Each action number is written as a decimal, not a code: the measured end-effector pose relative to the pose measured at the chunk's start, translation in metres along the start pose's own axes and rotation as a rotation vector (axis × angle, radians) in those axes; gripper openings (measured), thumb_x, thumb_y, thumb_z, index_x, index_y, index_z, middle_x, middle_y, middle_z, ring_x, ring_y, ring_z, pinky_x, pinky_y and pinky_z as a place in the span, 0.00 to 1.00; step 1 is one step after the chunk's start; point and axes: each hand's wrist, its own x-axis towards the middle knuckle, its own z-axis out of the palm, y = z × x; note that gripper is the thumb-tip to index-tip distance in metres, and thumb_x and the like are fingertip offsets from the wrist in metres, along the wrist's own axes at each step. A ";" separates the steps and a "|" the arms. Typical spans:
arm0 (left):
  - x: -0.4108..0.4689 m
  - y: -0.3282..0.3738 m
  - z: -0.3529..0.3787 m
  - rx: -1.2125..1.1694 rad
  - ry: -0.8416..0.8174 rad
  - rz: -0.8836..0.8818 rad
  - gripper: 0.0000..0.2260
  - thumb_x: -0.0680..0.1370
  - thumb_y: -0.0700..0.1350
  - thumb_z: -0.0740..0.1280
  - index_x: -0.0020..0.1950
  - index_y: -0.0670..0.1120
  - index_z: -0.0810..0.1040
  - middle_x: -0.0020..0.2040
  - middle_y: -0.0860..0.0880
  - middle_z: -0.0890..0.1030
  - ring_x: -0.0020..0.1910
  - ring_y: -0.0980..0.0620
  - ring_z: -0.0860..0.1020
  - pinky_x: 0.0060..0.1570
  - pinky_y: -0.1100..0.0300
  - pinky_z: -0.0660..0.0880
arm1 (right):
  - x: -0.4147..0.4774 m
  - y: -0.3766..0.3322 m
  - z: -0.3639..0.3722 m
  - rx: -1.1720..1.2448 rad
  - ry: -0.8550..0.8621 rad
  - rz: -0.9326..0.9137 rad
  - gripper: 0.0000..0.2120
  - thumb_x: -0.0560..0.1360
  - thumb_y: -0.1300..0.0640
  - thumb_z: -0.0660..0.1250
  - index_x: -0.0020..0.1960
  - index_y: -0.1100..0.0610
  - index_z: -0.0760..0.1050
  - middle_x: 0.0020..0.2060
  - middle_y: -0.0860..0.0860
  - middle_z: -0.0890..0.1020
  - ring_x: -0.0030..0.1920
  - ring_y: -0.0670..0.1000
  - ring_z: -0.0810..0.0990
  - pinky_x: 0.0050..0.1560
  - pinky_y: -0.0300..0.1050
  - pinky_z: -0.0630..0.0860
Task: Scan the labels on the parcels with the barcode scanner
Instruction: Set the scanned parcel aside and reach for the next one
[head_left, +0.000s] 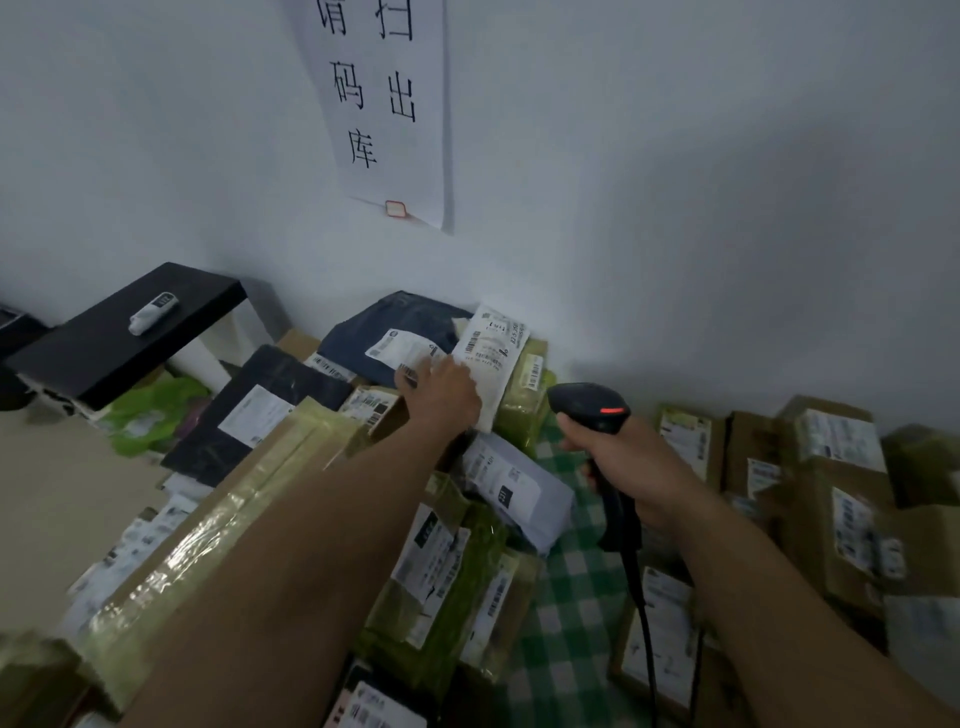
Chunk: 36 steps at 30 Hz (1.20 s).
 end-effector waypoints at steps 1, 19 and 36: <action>-0.002 0.002 0.003 -0.008 -0.023 0.000 0.20 0.84 0.51 0.58 0.75 0.49 0.68 0.81 0.47 0.59 0.82 0.41 0.49 0.75 0.28 0.41 | -0.004 0.001 -0.004 -0.001 0.015 0.000 0.09 0.78 0.47 0.73 0.54 0.50 0.81 0.45 0.49 0.87 0.35 0.48 0.79 0.38 0.44 0.77; -0.176 0.100 0.141 -0.525 -0.394 0.234 0.21 0.79 0.49 0.72 0.69 0.43 0.77 0.68 0.43 0.79 0.66 0.44 0.77 0.65 0.56 0.73 | -0.105 0.063 -0.070 -0.089 0.156 0.196 0.11 0.79 0.47 0.72 0.54 0.53 0.81 0.45 0.57 0.84 0.39 0.52 0.79 0.39 0.47 0.75; -0.203 0.065 0.197 -0.722 -0.625 -0.193 0.21 0.79 0.40 0.71 0.72 0.48 0.73 0.69 0.47 0.79 0.67 0.46 0.78 0.63 0.54 0.78 | -0.120 0.109 -0.069 -0.089 0.166 0.254 0.12 0.78 0.46 0.72 0.53 0.54 0.83 0.47 0.54 0.87 0.44 0.55 0.85 0.46 0.49 0.80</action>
